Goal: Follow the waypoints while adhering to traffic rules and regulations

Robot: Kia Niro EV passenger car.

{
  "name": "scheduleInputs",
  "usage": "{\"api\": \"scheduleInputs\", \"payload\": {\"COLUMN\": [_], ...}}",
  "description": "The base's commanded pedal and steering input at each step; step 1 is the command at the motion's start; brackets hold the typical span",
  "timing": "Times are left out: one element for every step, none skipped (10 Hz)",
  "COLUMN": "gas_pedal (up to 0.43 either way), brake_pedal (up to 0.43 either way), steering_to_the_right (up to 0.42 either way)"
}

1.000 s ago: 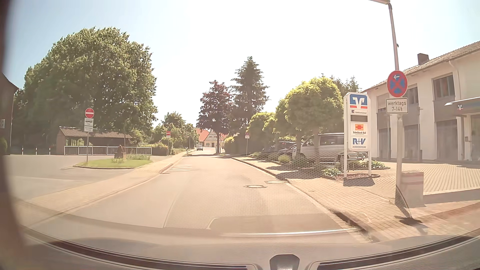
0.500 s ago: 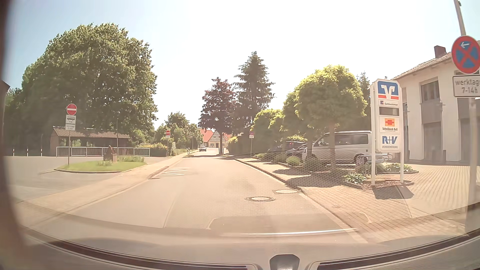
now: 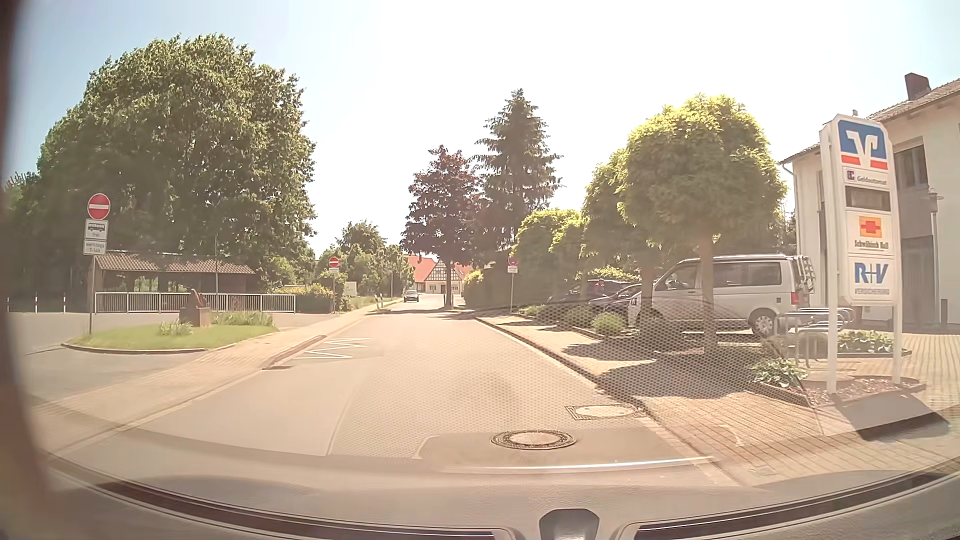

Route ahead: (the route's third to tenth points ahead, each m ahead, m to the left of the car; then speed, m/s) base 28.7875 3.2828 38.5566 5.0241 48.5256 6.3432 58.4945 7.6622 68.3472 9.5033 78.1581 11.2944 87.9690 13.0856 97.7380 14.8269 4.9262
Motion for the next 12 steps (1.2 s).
{"api": "scheduleInputs", "payload": {"gas_pedal": [0.098,0.098,0.098,0.098,0.098,0.098,0.087,0.047,0.000,0.000,0.000,0.000], "brake_pedal": [0.012,0.006,0.006,0.012,0.006,0.006,0.000,0.006,0.006,0.006,0.006,0.006], "steering_to_the_right": [-0.029,-0.028,-0.030,-0.035,-0.039,-0.042,-0.042,-0.042,-0.042,-0.042,-0.042,-0.041]}}
